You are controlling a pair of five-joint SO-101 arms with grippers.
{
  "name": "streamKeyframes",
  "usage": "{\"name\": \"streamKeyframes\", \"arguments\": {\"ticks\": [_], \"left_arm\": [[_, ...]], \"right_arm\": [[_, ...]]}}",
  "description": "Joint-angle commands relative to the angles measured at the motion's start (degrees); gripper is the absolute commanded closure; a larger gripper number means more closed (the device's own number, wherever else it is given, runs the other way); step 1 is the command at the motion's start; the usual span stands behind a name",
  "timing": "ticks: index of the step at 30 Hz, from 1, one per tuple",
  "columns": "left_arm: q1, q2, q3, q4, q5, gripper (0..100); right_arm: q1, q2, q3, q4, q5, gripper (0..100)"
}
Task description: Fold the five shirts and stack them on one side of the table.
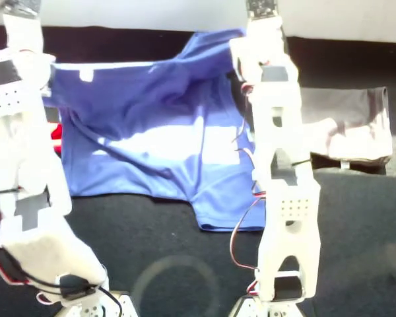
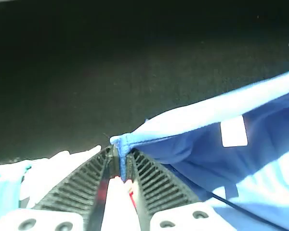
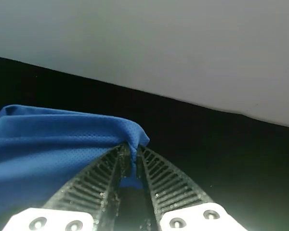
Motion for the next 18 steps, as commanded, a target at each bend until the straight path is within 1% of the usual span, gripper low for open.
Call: {"name": "streamKeyframes", "arguments": {"ticks": [1,3,8,12,15,18], "left_arm": [[1.8,0.4,-0.66,-0.7,-0.09,99],[2.07,0.31,-0.75,1.93,-0.26,99],[2.15,-1.19,-3.3,15.65,-1.67,99],[2.77,-1.36,-4.7,24.62,-3.6,99],[3.12,-1.36,-4.7,29.89,-3.6,99],[2.86,-1.45,-4.62,32.97,-3.6,99]], "right_arm": [[0.22,-1.71,-0.57,3.03,-0.18,99.2],[0.84,-3.38,-0.57,8.04,-0.18,99.2],[2.15,-9.71,-0.57,24.66,-0.18,99.2],[2.68,-13.41,-0.57,33.71,-0.18,99.2],[2.51,-15.6,-0.57,40.13,-0.09,99.2],[2.42,-17.63,-0.48,46.2,-0.09,99.2]]}}
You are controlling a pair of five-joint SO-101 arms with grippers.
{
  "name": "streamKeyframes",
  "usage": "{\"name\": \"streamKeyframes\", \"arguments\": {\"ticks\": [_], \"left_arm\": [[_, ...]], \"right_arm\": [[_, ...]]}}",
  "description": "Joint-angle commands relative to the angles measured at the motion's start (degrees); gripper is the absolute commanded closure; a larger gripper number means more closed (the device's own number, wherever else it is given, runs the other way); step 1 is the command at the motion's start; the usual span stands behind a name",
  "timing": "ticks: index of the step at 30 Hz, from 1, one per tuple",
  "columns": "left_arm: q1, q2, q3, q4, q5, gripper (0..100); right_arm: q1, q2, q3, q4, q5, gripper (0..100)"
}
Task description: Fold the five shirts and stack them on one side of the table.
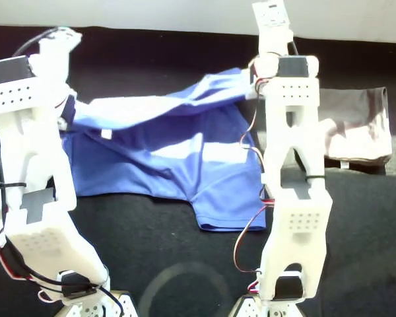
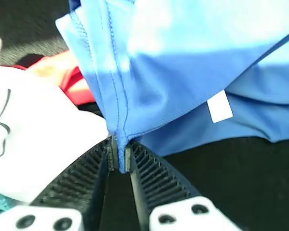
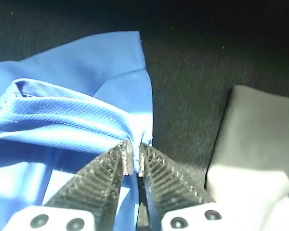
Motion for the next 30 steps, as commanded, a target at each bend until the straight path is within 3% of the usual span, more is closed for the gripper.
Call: {"name": "streamKeyframes", "arguments": {"ticks": [1,8,13,15,19,25,30], "left_arm": [[0.75,-2.42,-2.07,3.52,-0.26,99],[0.13,-3.12,0.22,4.13,-0.18,99],[-0.22,-9.45,13.67,3.08,-1.58,99],[-0.48,-10.51,19.21,-1.23,-1.76,99],[-2.07,-10.42,28.7,-8.7,-1.93,99],[-4.79,-10.86,32.84,-9.67,-2.02,99],[-7.16,-10.86,32.84,-9.76,-4.75,99]], "right_arm": [[0.66,-6.64,-0.48,6.81,-0.09,99.2],[0.75,-11.38,0.13,17.27,-0.09,99.2],[1.98,-15.69,8.75,17.27,-0.18,99.2],[2.42,-17.8,16.4,17.1,-0.18,99.2],[3.38,-25.01,35.74,7.96,-0.09,99.2],[3.56,-44.35,69.23,-10.59,2.11,99.2],[3.65,-55.78,83.56,-13.05,4.48,99.2]]}}
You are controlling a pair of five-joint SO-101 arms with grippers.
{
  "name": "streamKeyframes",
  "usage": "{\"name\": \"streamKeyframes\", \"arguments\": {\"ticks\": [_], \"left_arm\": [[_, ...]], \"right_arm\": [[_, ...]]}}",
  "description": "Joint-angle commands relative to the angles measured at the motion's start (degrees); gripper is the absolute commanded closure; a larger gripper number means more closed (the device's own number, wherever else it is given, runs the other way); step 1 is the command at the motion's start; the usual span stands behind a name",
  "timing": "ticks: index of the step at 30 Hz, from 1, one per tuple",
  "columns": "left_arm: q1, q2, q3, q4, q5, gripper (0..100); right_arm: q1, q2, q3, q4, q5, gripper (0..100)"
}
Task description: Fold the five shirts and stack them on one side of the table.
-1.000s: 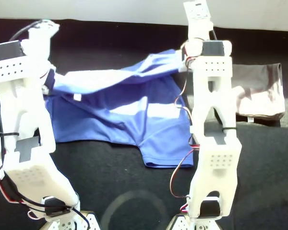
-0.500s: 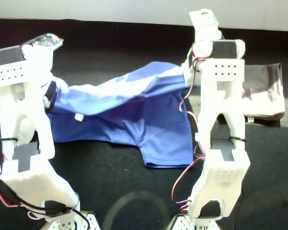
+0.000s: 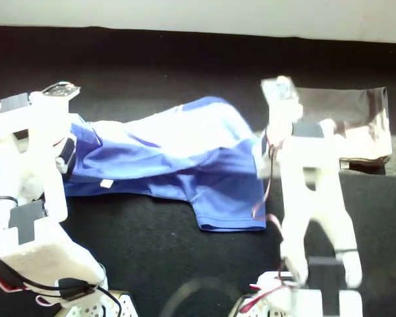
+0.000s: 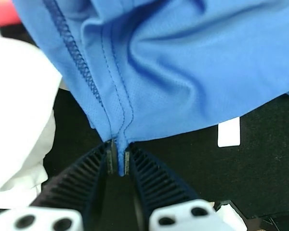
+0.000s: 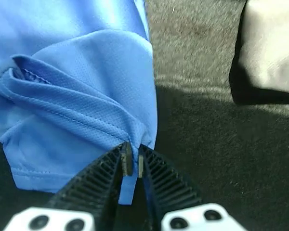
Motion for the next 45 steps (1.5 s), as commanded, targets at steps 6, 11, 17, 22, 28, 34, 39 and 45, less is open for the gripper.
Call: {"name": "streamKeyframes", "arguments": {"ticks": [6,11,17,22,28,34,39,45], "left_arm": [[-1.27,-2.51,0.66,-5.27,-1.14,99],[-1.36,-2.51,3.65,-9.23,-1.32,99],[-1.8,-3.03,5.32,-8.97,-1.41,94],[-3.74,-3.3,-1.19,-6.24,-1.41,80],[-4.53,-2.95,-23.52,3.16,-1.23,81],[2.24,-2.24,-26.86,2.46,2.37,98],[11.3,4.44,-20.7,-4.48,8.7,99],[11.56,15.87,-20.35,-9.49,11.52,99]], "right_arm": [[0.75,-11.3,15.08,-5.76,4.84,99.2],[0.13,-11.3,22.02,-11.38,4.84,99.2],[-2.59,-11.91,22.55,-7.87,4.92,87.5],[-4.79,-11.91,10.77,-0.48,4.92,77.9],[-2.68,-11.12,-10.77,5.23,4.48,77.9],[-4.0,-2.15,-15.25,-8.66,0.0,98.2],[-7.87,14.81,-17.27,-18.42,-0.35,99.4],[-7.87,33.8,-31.34,-18.24,-2.37,97.5]]}}
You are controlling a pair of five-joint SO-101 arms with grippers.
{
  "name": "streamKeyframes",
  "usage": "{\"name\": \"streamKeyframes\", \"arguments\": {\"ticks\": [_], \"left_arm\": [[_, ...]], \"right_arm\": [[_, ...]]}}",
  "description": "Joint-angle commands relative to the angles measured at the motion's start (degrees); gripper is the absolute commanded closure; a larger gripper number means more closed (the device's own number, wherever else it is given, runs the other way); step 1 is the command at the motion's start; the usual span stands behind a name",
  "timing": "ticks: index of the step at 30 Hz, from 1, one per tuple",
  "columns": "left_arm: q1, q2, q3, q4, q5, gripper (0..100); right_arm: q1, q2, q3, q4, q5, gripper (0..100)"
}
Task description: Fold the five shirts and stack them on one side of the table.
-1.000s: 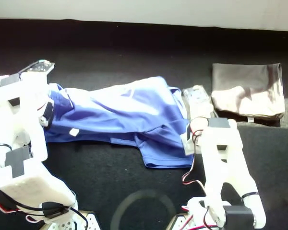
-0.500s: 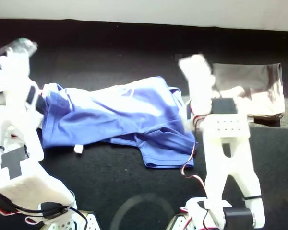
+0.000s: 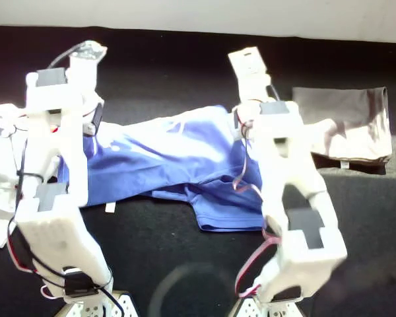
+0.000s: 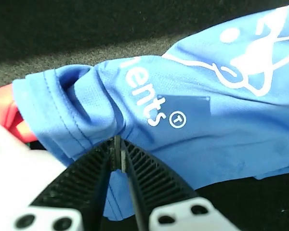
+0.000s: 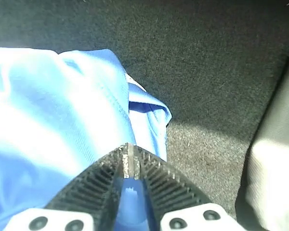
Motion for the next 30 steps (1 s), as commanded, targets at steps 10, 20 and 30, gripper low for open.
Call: {"name": "streamKeyframes", "arguments": {"ticks": [10,20,30], "left_arm": [[-7.34,8.75,-0.13,-8.26,0.44,99],[-7.78,14.29,-1.27,-11.25,-2.11,99],[-2.42,15.43,-19.47,-3.25,0.97,99]], "right_arm": [[1.01,29.41,-30.55,10.77,-7.21,85.1],[11.74,38.73,-51.91,19.21,-7.21,99.3],[13.85,38.64,-65.54,29.23,-7.21,98.9]]}}
